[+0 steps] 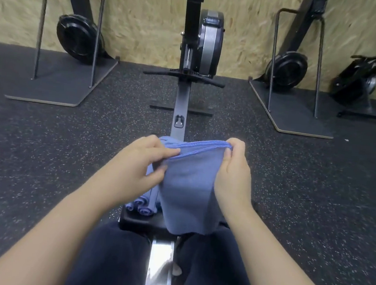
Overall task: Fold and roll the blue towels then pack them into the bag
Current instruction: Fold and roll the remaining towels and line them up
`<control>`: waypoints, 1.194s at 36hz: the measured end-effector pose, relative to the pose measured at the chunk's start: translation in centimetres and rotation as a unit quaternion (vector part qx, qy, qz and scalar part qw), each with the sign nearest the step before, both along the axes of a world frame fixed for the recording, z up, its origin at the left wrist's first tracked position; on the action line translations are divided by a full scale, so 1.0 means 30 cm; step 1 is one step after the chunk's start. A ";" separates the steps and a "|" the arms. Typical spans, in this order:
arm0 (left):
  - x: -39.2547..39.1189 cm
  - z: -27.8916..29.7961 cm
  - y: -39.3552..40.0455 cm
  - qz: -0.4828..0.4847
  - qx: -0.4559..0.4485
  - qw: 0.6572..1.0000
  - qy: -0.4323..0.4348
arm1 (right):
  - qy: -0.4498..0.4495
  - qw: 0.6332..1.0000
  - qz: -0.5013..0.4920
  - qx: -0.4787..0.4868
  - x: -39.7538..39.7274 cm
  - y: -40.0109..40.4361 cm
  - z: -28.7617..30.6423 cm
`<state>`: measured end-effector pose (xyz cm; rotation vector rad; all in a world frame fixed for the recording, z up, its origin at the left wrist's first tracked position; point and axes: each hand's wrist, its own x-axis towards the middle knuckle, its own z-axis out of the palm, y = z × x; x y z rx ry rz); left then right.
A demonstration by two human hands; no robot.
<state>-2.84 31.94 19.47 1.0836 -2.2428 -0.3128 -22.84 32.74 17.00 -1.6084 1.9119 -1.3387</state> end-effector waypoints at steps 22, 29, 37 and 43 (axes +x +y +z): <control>-0.036 -0.137 -0.118 0.120 0.226 0.937 0.237 | -0.040 0.999 0.016 0.030 -0.025 -0.102 -0.146; -0.055 -0.191 -0.191 0.097 0.266 0.895 0.344 | -0.026 0.999 0.009 0.040 -0.044 -0.167 -0.172; -0.054 -0.290 -0.367 0.106 0.244 0.915 0.302 | 0.013 0.993 0.016 0.113 -0.066 -0.340 -0.233; -0.065 -0.380 -0.522 0.123 0.243 0.920 0.283 | 0.034 0.989 0.022 0.145 -0.073 -0.491 -0.289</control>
